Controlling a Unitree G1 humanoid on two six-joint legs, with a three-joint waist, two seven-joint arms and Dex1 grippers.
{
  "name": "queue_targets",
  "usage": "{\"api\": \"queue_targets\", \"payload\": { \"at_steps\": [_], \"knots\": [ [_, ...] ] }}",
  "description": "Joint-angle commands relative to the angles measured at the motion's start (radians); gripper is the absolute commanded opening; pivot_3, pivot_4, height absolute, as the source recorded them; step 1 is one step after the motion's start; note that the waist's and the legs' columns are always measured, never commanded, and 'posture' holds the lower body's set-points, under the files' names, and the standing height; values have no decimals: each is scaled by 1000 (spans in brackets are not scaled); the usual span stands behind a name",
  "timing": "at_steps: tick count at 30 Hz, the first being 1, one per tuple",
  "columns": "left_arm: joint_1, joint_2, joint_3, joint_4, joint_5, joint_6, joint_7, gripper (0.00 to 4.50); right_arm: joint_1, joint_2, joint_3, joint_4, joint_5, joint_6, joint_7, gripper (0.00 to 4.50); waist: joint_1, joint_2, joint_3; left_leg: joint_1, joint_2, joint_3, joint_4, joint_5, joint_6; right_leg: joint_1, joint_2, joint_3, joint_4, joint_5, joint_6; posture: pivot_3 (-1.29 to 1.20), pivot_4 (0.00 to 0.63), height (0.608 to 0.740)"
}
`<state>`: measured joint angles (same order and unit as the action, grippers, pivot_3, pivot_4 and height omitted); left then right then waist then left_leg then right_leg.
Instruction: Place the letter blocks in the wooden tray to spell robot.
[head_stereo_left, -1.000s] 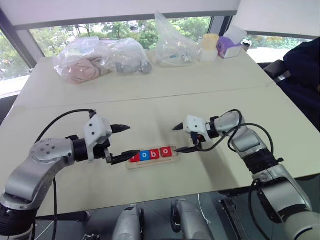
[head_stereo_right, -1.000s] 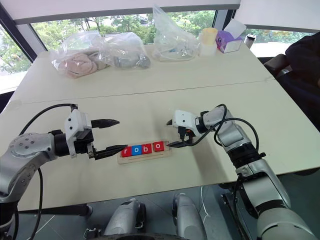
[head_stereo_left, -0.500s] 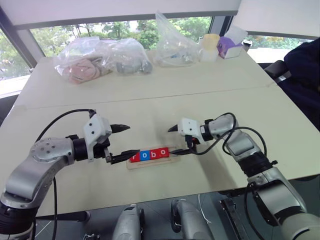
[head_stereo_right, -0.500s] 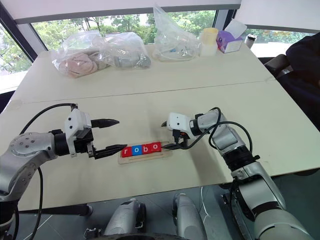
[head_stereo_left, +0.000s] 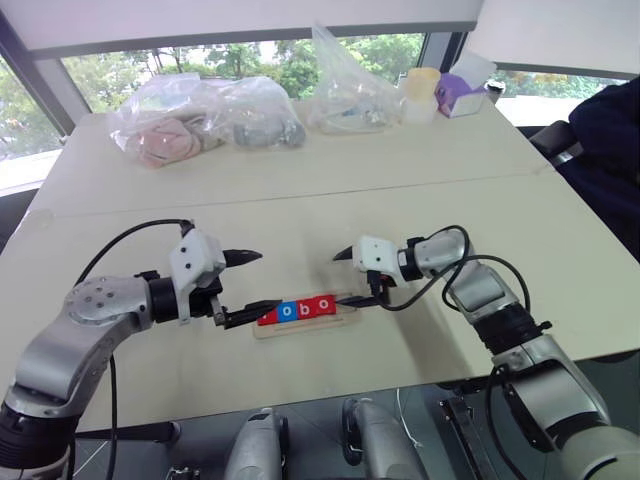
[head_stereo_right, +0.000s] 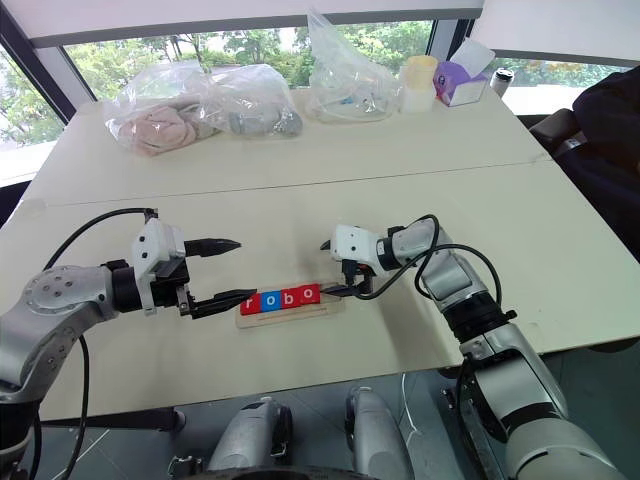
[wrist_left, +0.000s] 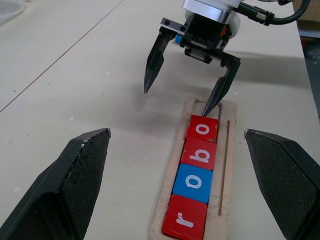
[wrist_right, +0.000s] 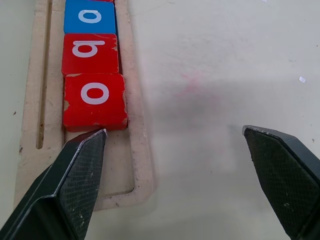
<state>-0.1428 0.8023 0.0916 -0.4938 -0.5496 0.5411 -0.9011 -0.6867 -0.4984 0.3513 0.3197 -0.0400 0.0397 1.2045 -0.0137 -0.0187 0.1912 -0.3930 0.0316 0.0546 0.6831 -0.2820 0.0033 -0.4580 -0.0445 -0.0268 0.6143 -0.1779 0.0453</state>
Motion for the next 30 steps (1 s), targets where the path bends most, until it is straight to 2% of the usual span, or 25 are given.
{"api": "queue_targets", "payload": {
  "at_steps": [1, 4, 7, 11, 16, 21, 30],
  "knots": [
    [-19, -3, 2, -19, -4, -10, 0, 4500, -31, -42, -23, -28, -6, -13, 9, 4465, 1, 0, 0, 0, 0, 0, 0, 0, 0, 0, 0, 0, 0, 0, 0, 0, 150, 740],
    [-24, -4, 0, -17, -3, -12, -2, 4500, -39, -90, -70, -73, 28, 37, 22, 4465, 2, 0, 0, 0, 0, 0, 0, 0, 0, 0, 0, 0, 0, 0, 0, 0, 150, 740],
    [-29, -7, -2, -14, -1, -14, -2, 4500, -43, -147, -178, -118, 64, 167, -50, 4465, 3, 0, 0, -1, 0, 0, 0, 0, 0, 0, -1, 0, 0, 0, 0, 0, 150, 740],
    [-26, -10, -6, -9, 3, -20, -5, 4500, -19, -145, -286, -157, 22, 367, -281, 4465, 2, 0, 0, -1, 0, 0, 0, 0, 0, 0, 0, 0, -1, 0, 0, 0, 150, 740],
    [-32, -20, -15, 0, 10, -25, -9, 4500, 39, -2, -425, -346, -27, 793, -641, 4465, 0, 0, 0, 0, 0, 0, -1, 0, 0, -1, 0, 0, 0, 0, -1, 0, 150, 740],
    [-41, -23, -24, 12, 15, -30, -20, 4500, 97, 197, -506, -573, -50, 1149, -864, 4465, 0, 0, 0, -1, 0, 0, -1, 0, 0, -2, 1, 0, 1, 1, -1, 0, 150, 740],
    [-64, -26, -41, 33, 22, -34, -37, 4500, 141, 323, -537, -702, -53, 1365, -1034, 4465, -1, 0, 0, -2, 0, 0, -1, 0, 0, -2, -1, 0, -1, 0, 0, 0, 150, 740]
  ]
}}
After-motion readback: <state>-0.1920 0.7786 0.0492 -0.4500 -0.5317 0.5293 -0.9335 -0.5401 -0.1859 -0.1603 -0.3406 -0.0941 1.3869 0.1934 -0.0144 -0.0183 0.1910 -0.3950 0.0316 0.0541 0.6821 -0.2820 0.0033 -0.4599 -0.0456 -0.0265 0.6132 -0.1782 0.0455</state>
